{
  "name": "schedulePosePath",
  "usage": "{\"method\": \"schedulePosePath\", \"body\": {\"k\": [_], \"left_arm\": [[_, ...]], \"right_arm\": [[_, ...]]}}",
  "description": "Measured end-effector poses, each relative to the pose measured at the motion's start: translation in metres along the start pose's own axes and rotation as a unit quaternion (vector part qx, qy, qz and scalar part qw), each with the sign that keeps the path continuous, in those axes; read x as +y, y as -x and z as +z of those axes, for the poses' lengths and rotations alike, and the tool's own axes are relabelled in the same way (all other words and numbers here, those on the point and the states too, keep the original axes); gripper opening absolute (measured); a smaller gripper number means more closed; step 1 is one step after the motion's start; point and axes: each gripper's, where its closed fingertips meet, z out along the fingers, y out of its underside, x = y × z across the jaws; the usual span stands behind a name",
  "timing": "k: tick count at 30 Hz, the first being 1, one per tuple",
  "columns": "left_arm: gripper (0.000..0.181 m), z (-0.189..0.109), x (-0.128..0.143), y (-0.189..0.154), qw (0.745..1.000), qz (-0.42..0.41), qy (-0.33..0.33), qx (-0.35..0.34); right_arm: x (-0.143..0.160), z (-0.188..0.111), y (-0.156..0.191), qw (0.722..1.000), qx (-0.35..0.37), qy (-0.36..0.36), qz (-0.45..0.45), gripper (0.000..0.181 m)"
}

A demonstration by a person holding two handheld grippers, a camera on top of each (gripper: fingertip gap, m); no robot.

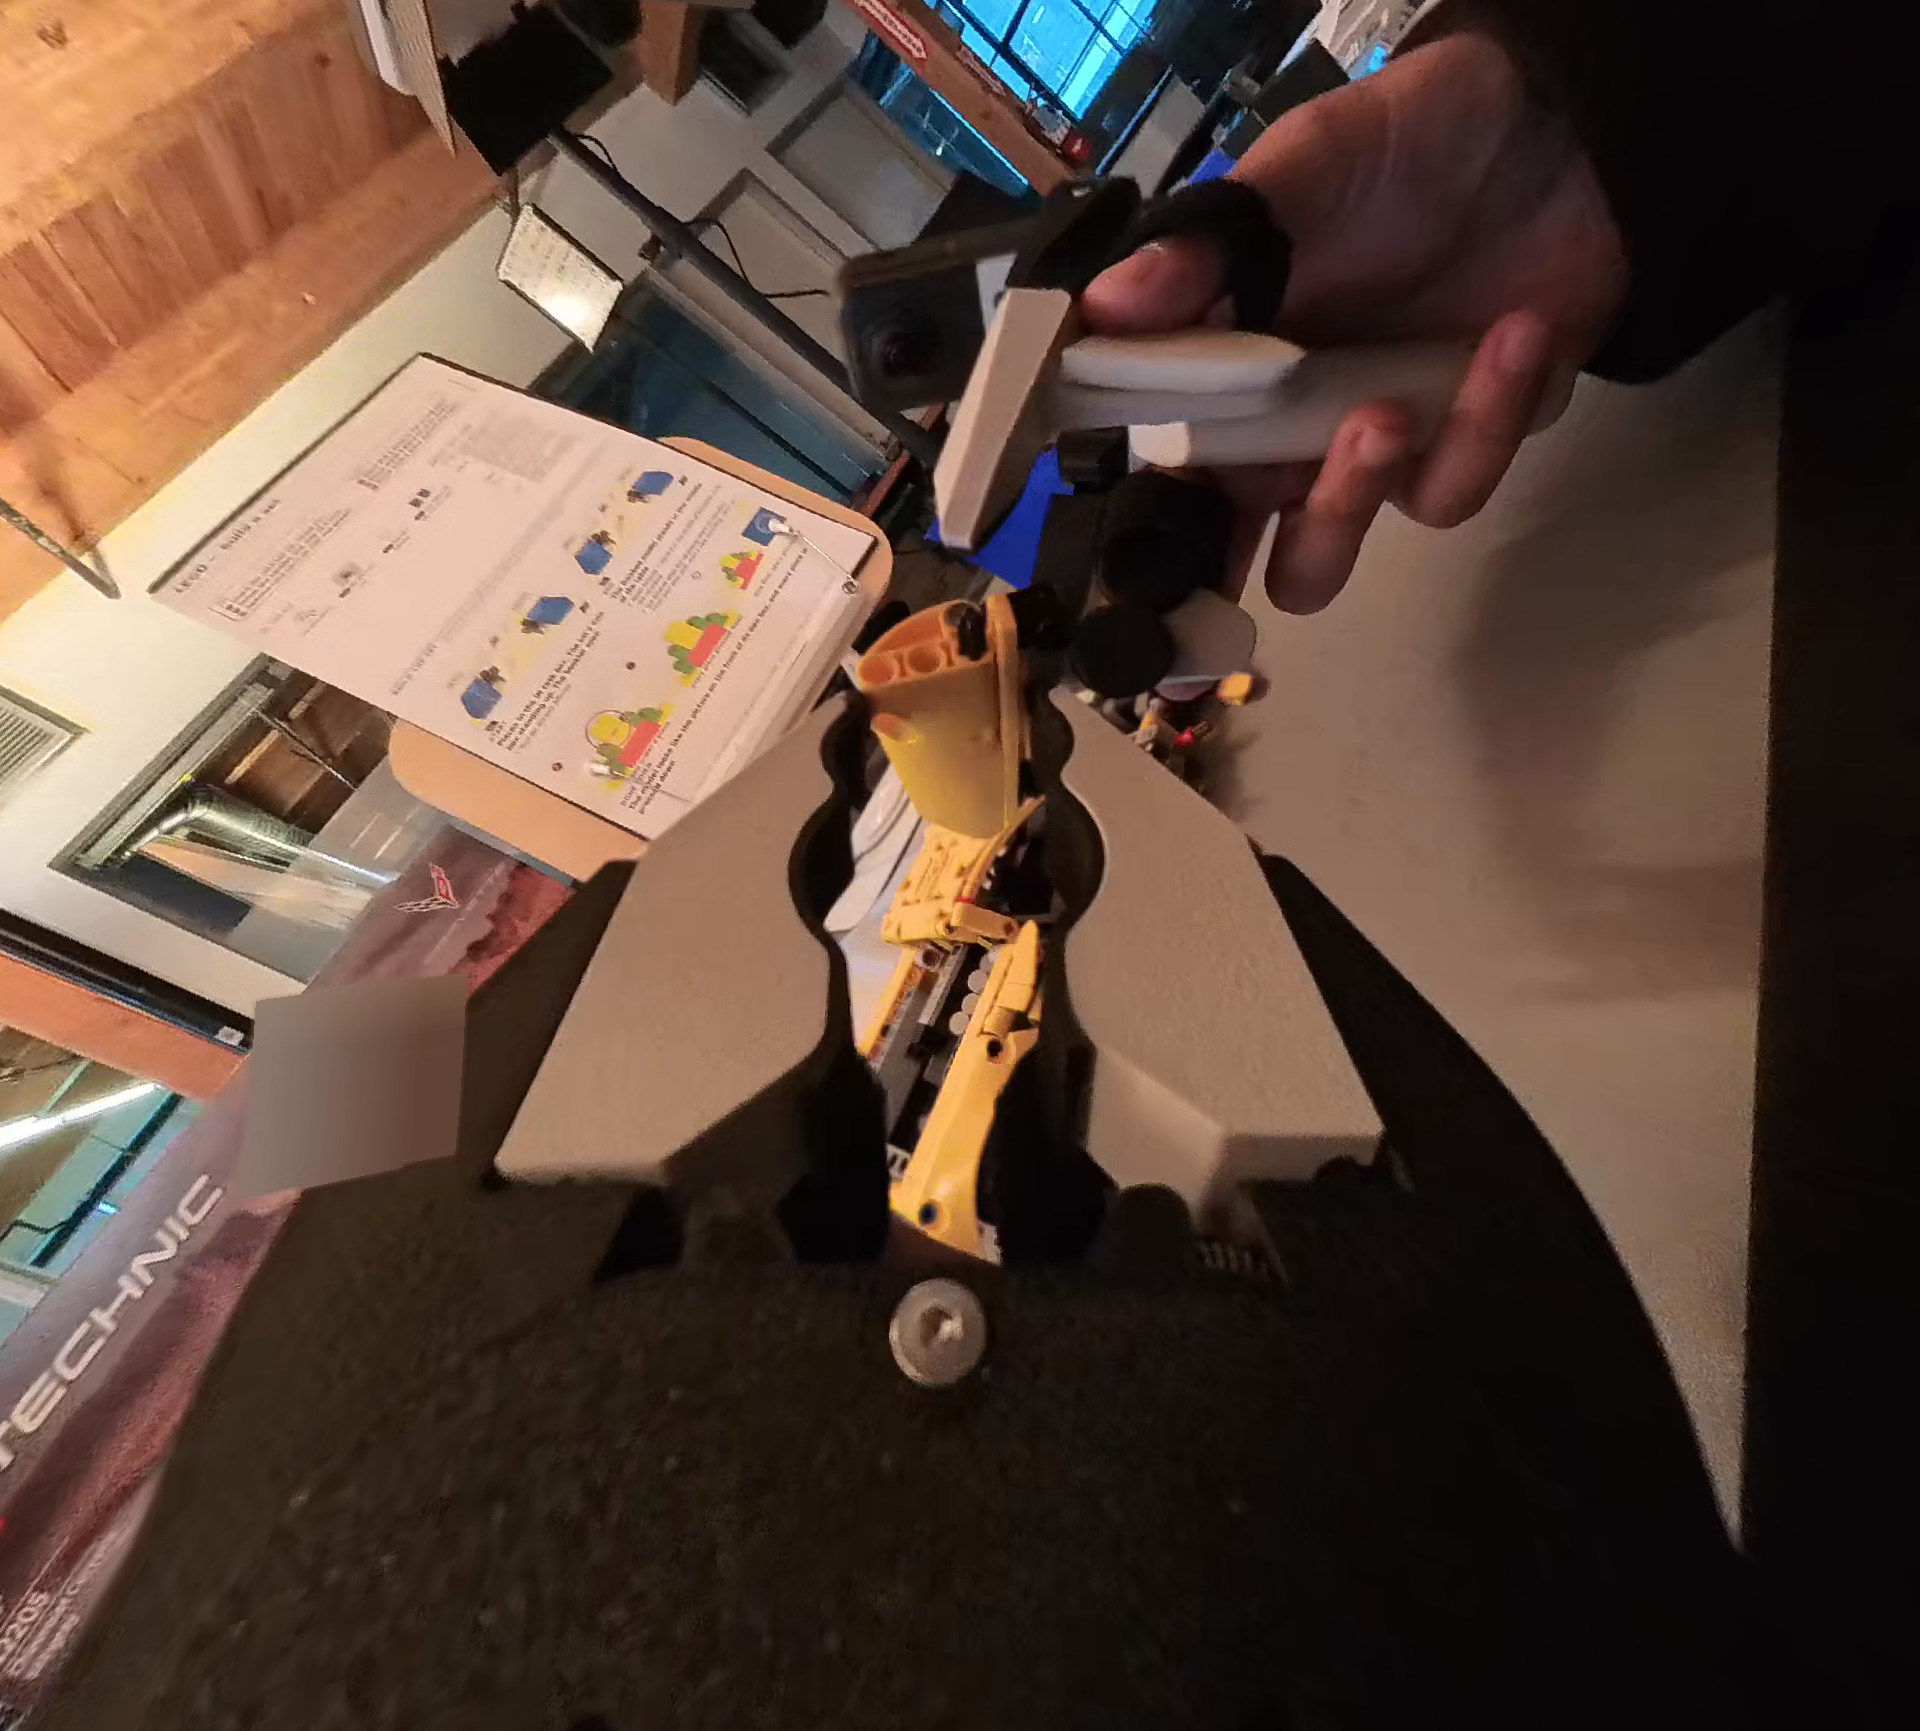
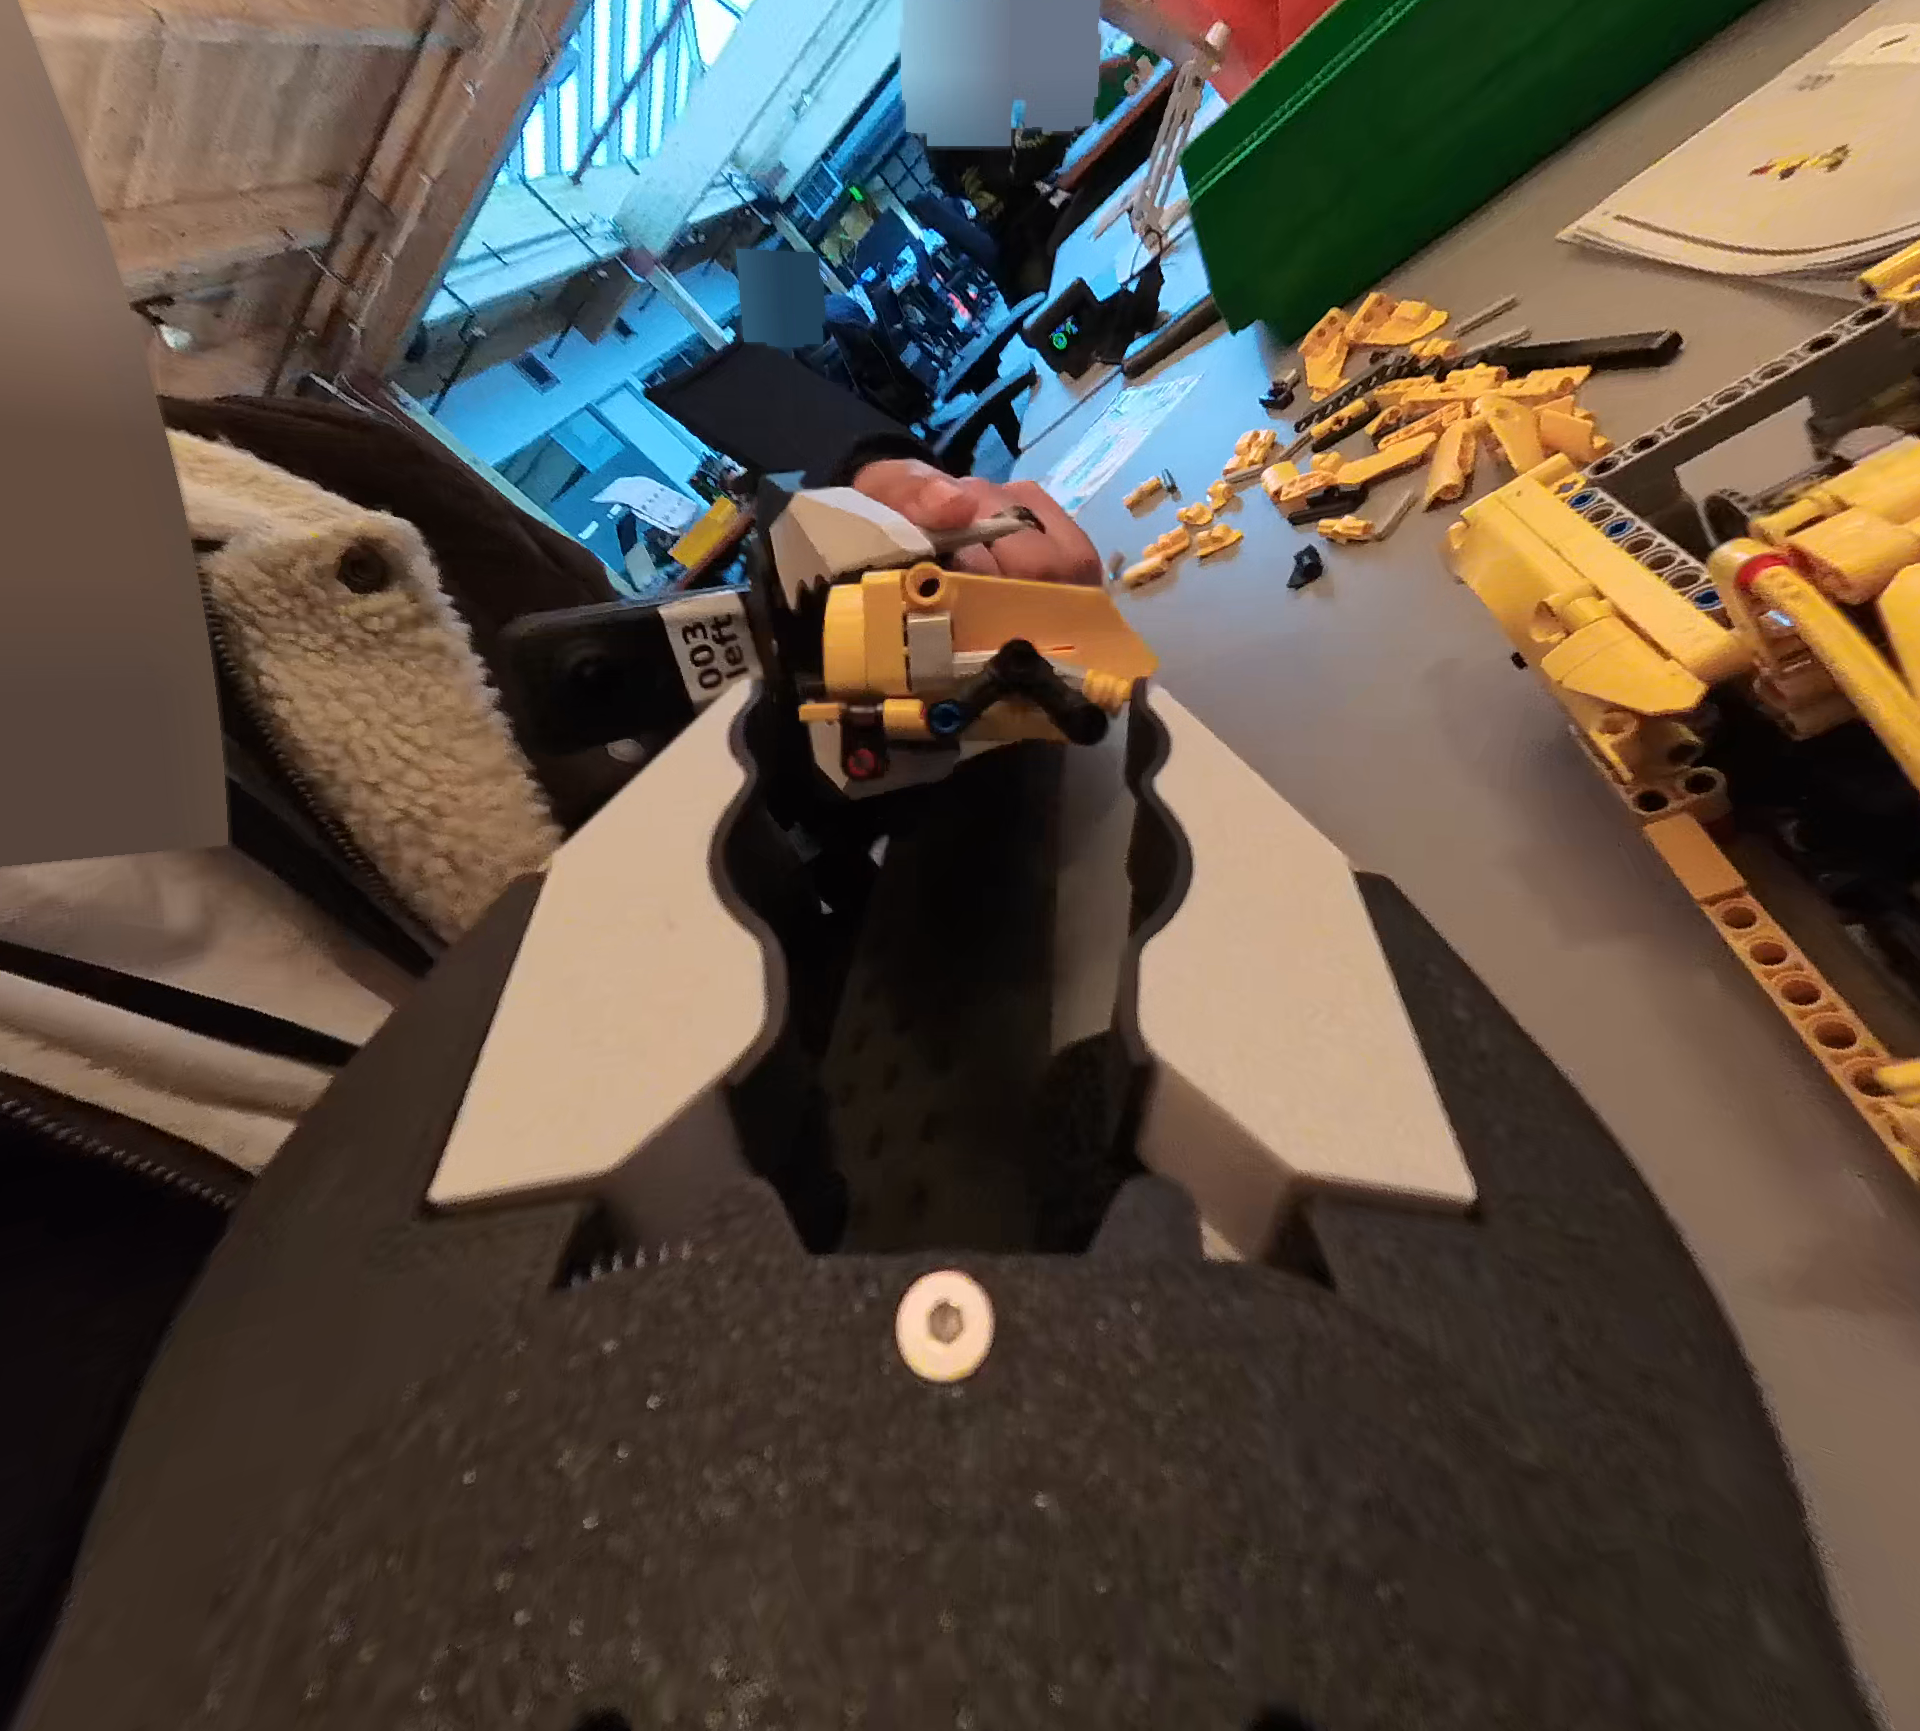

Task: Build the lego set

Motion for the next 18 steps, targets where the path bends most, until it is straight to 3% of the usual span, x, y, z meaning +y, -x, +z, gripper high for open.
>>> {"method": "schedulePosePath", "body": {"k": [4,11,18], "left_arm": [[0.031,-0.002,-0.006,0.001,1.0,0.009,-0.013,-0.006],[0.031,-0.001,-0.002,0.0,1.0,0.024,-0.004,-0.008],[0.031,-0.001,0.0,-0.006,0.999,0.052,0.004,-0.006]], "right_arm": [[-0.002,-0.001,0.002,1.0,-0.006,-0.005,-0.009,0.056],[-0.011,-0.004,-0.003,0.992,0.058,-0.022,-0.108,0.059],[0.001,0.001,0.001,0.989,0.056,0.017,-0.134,0.053]]}}
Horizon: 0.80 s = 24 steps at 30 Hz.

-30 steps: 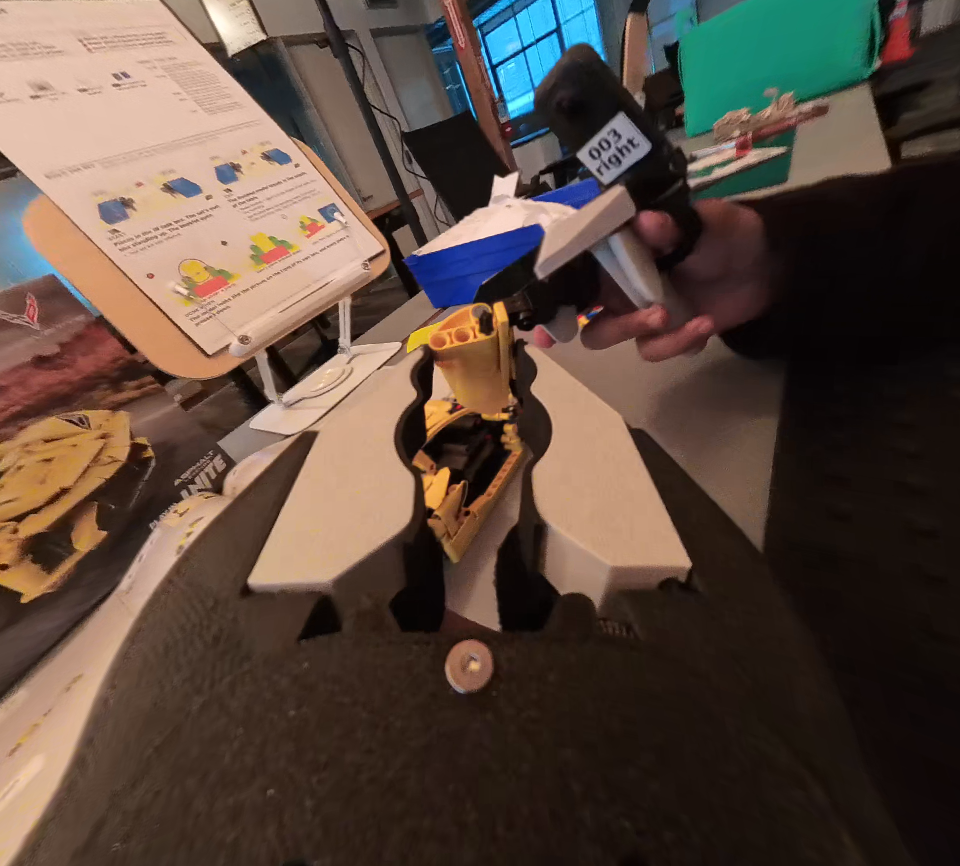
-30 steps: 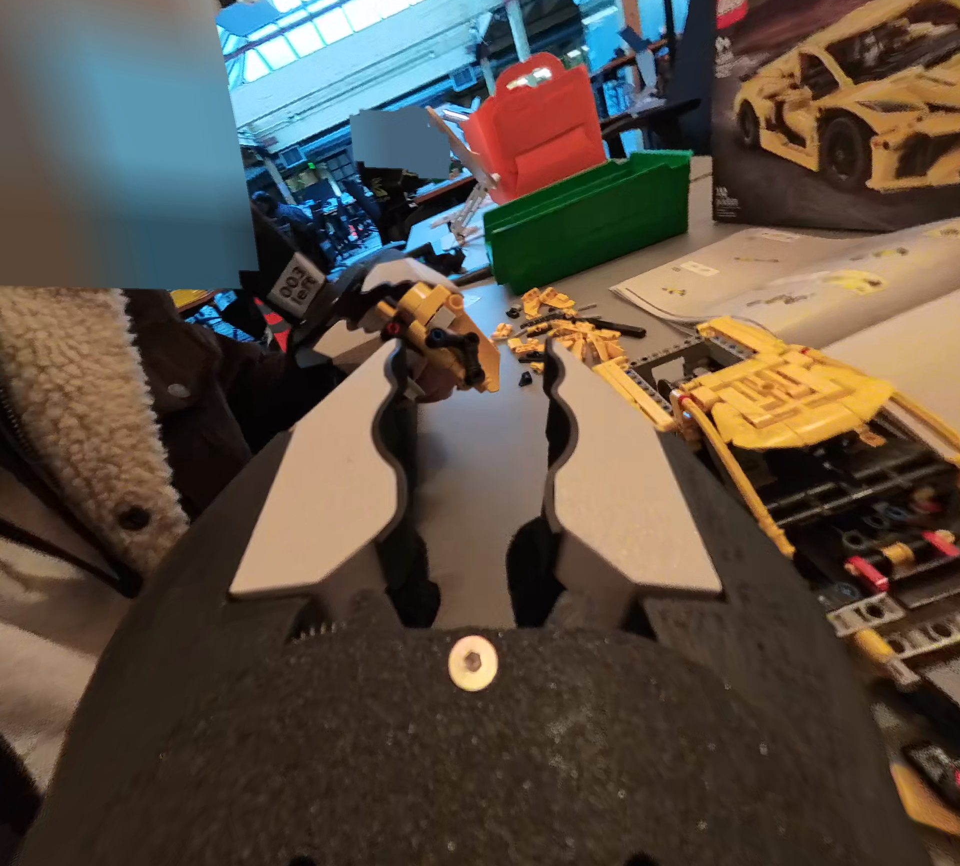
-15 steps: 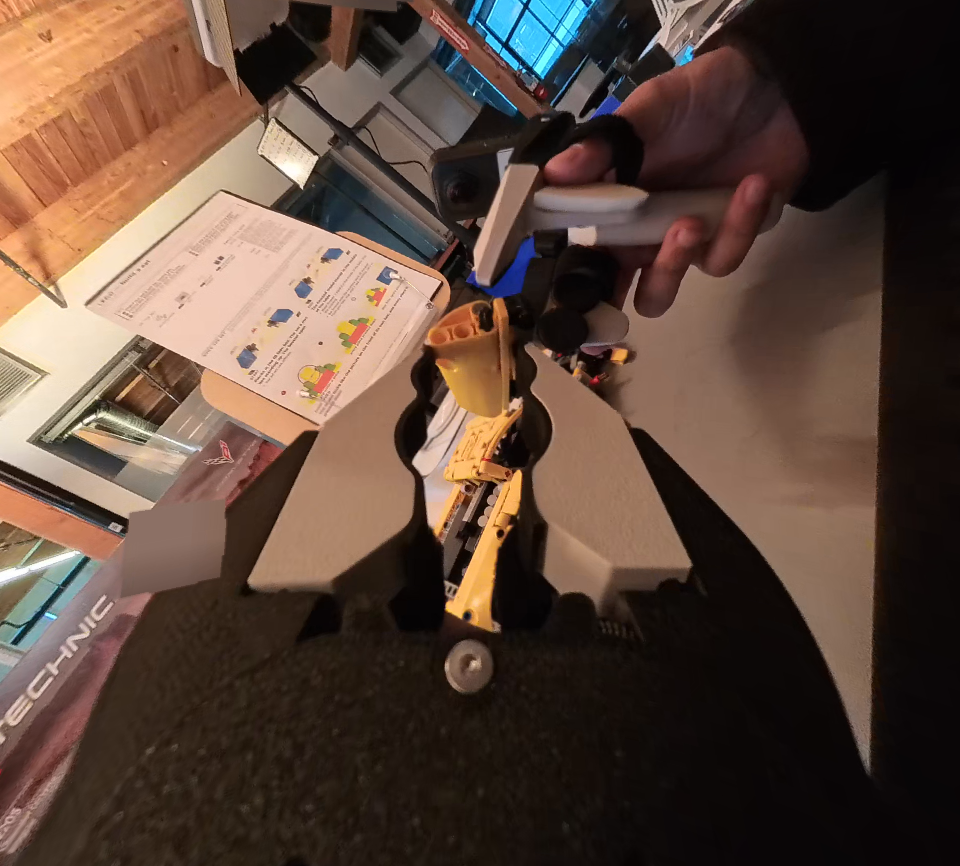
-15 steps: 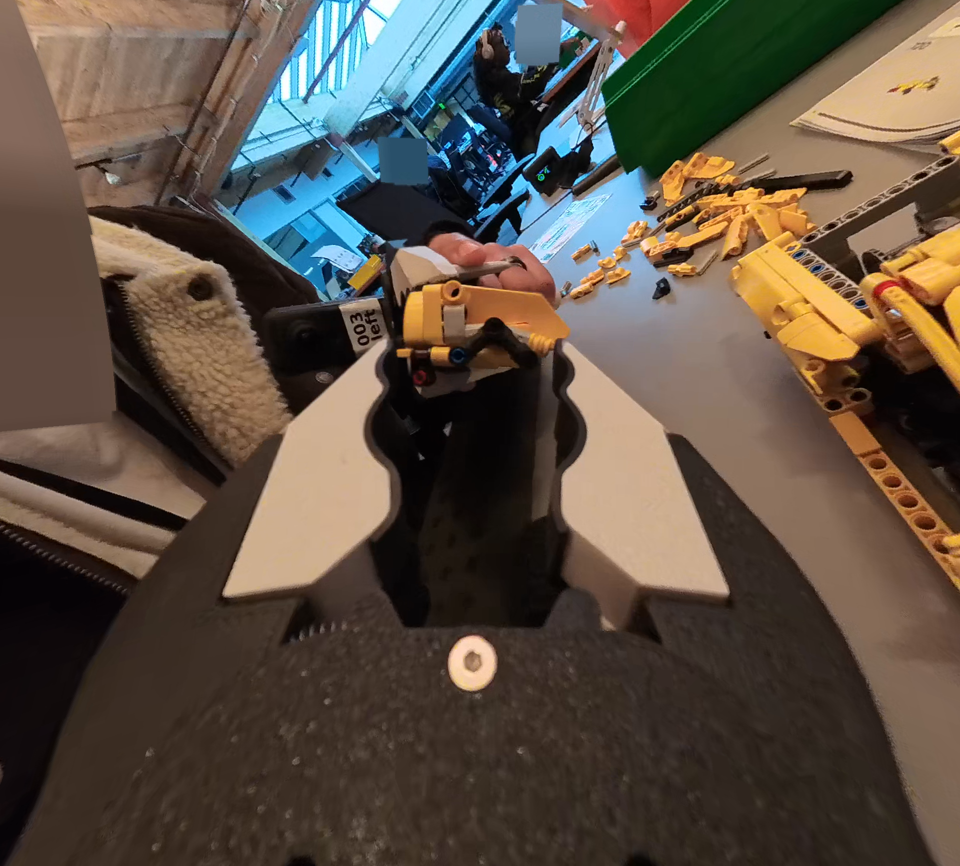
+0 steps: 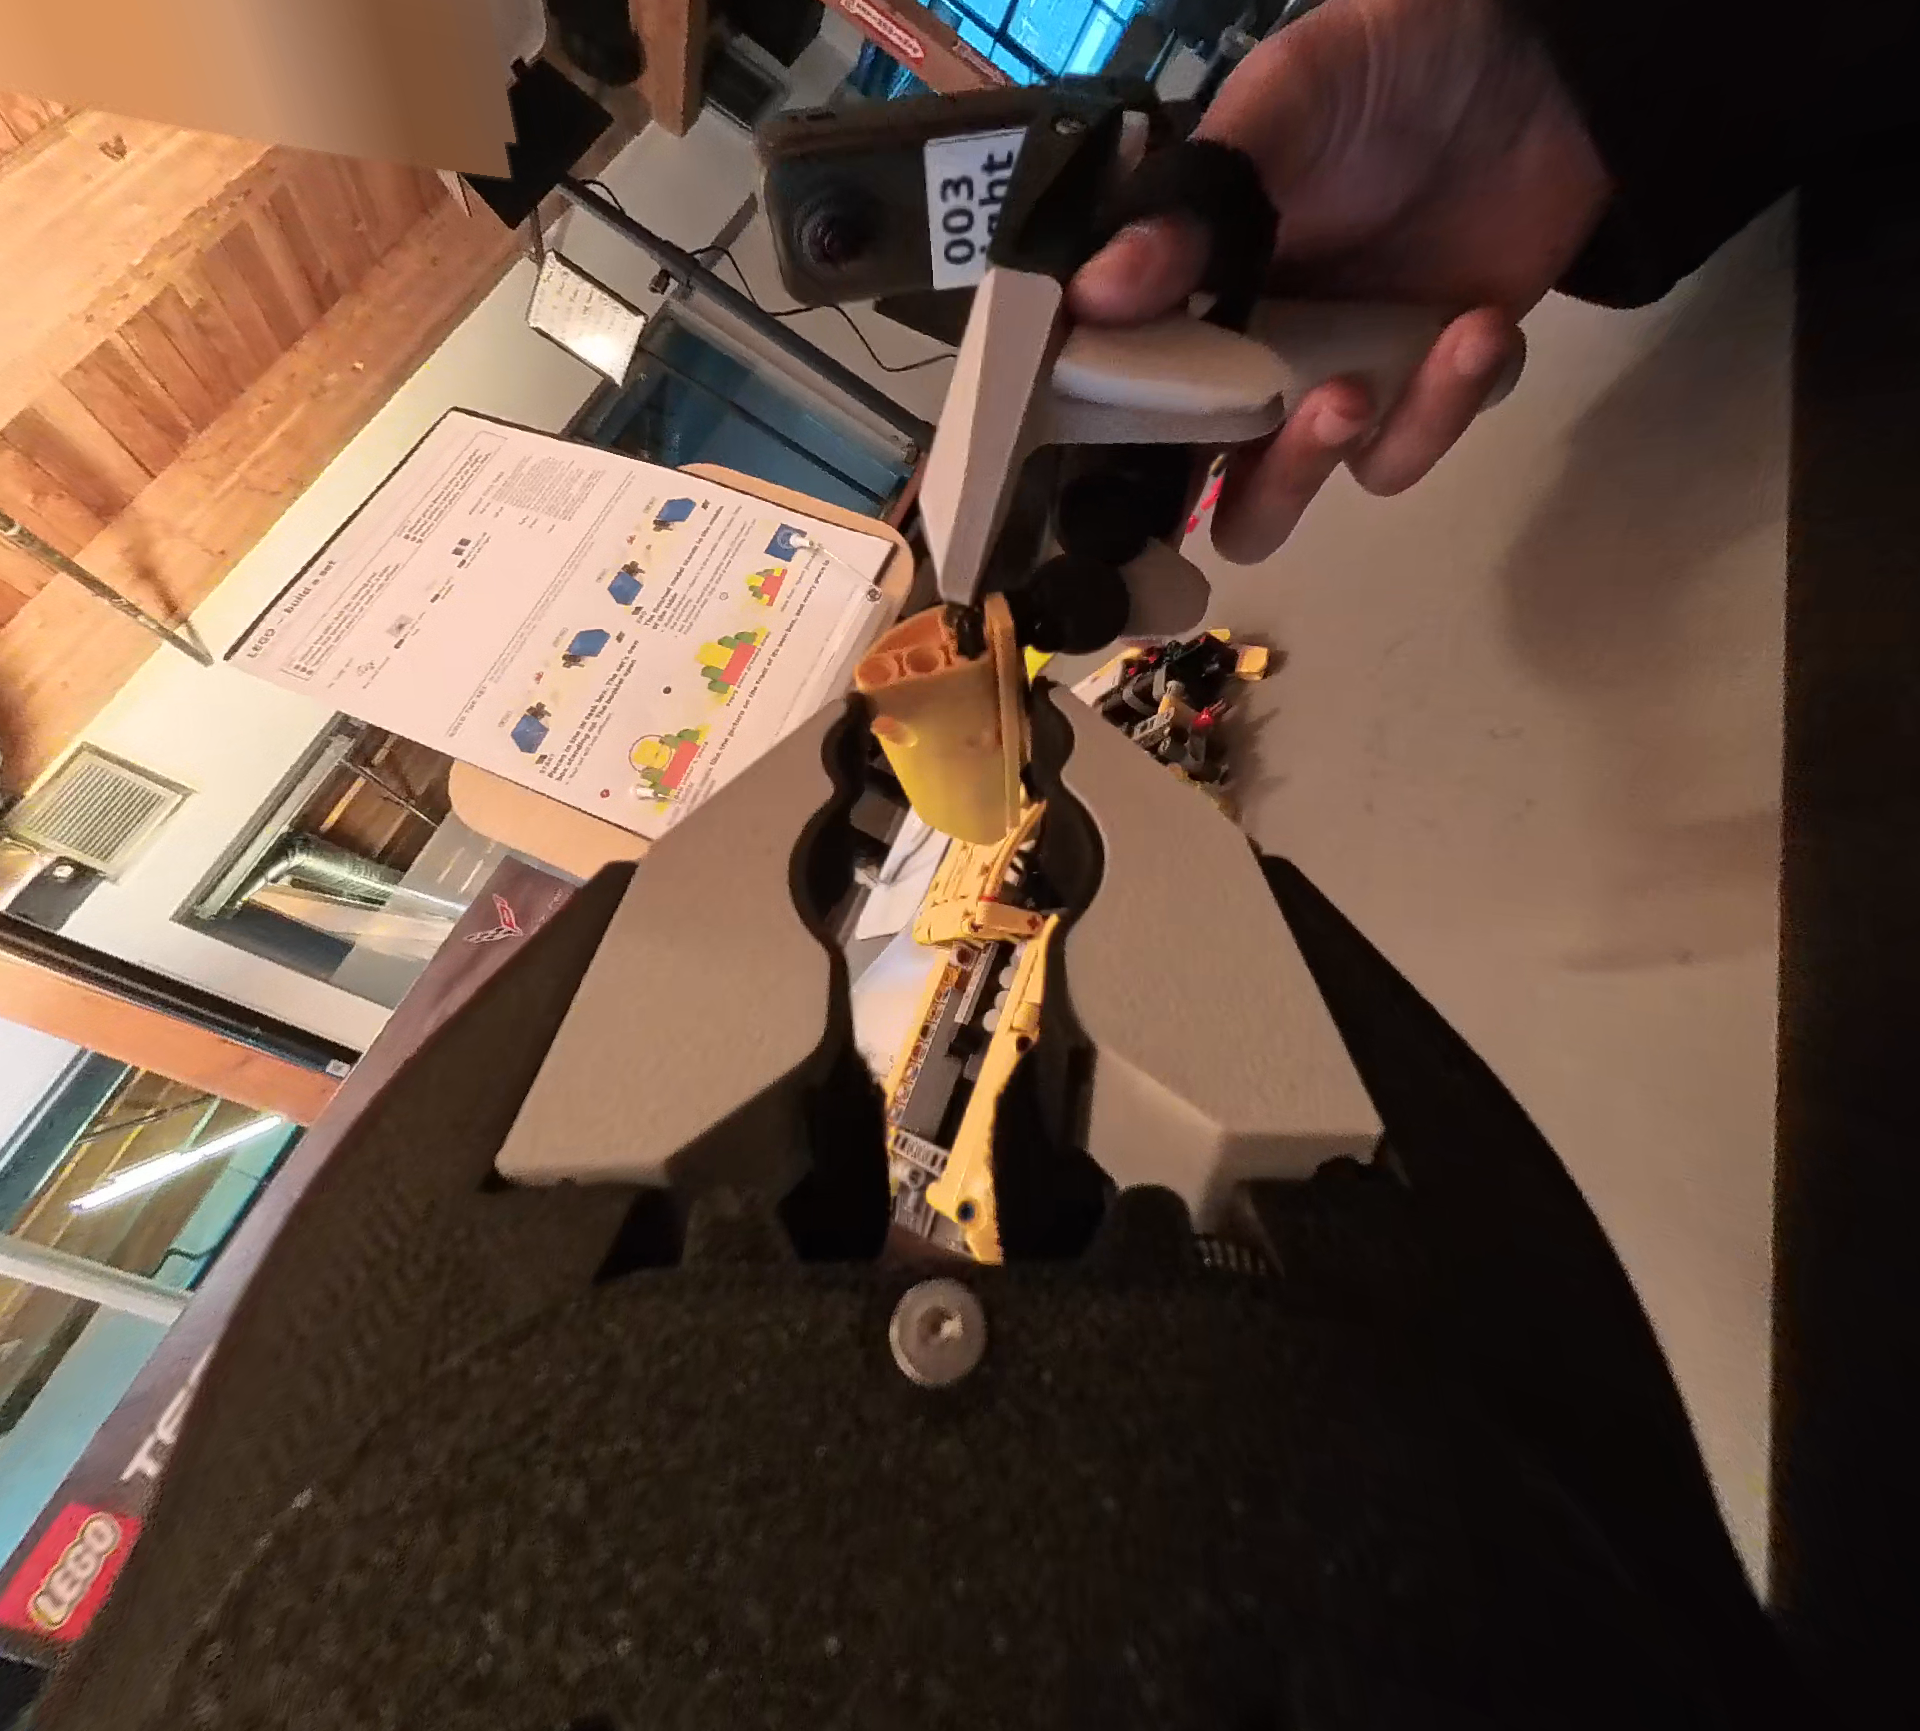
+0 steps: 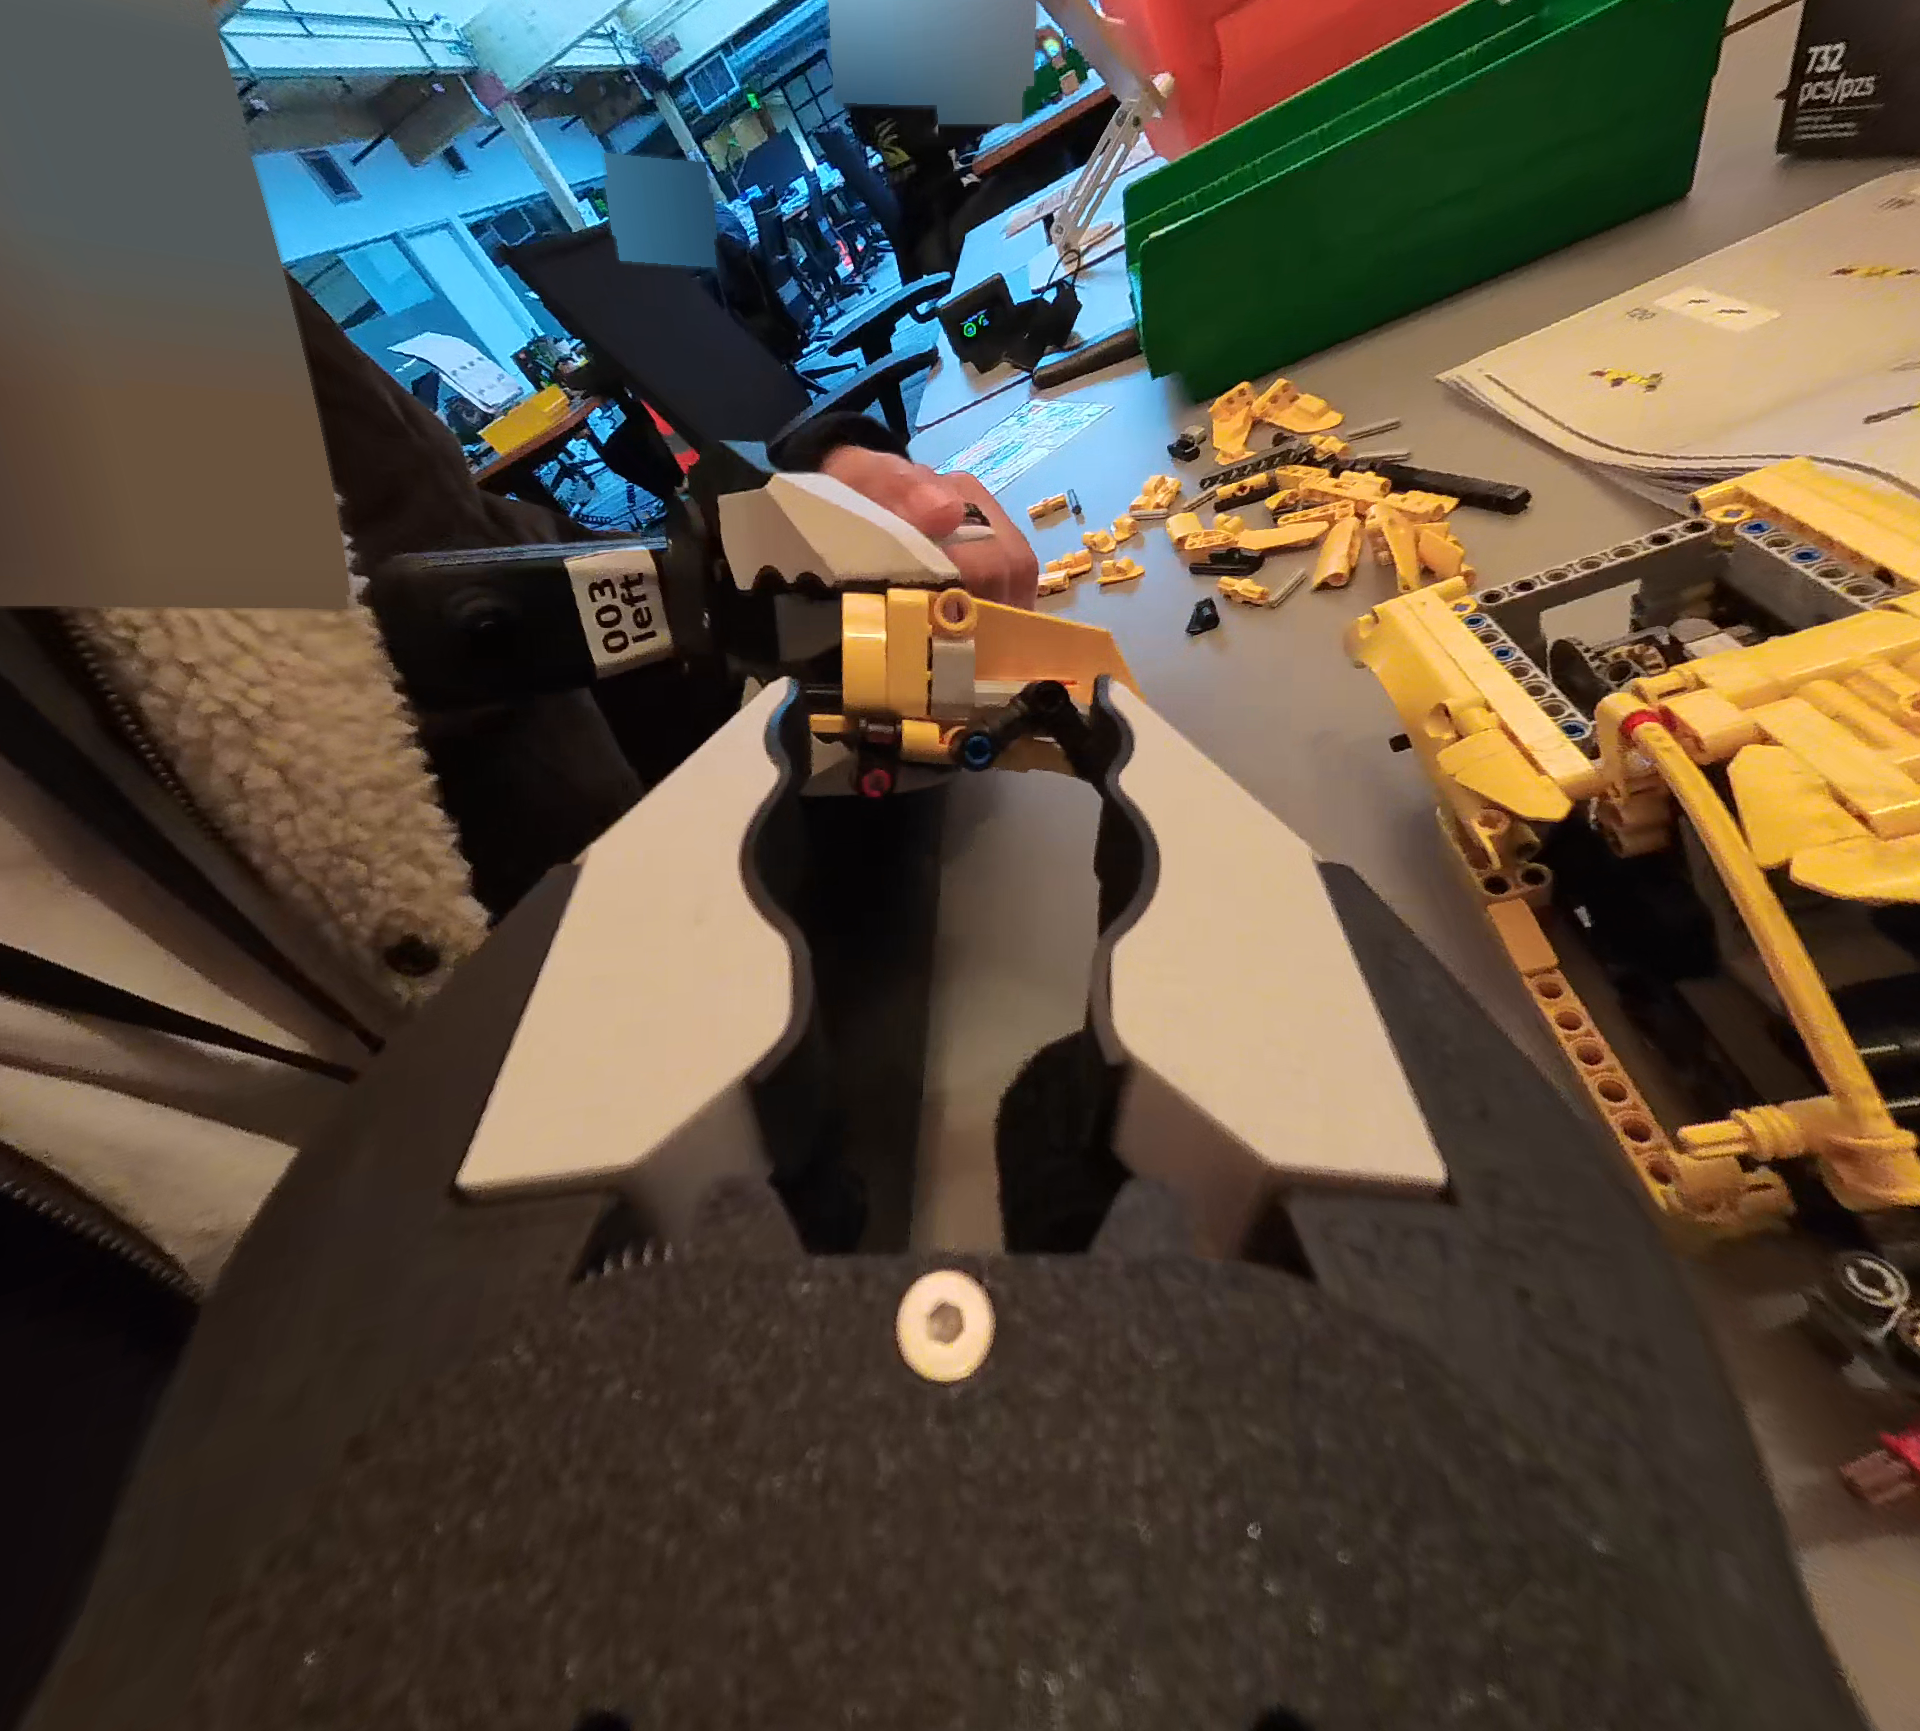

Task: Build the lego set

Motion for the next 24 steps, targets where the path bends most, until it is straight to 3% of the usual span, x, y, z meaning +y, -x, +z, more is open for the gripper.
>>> {"method": "schedulePosePath", "body": {"k": [8,24], "left_arm": [[0.03,-0.0007,-0.0031,-0.003,1.0,0.001,-0.006,0.005],[0.031,0.0009,0.0009,-0.0036,1.0,-0.009,0.014,0.007]], "right_arm": [[0.0028,-0.0018,0.0006,0.999,0.013,0.017,-0.031,0.043],[0.0048,-0.0006,-0.0044,0.995,0.055,0.026,-0.081,0.042]]}}
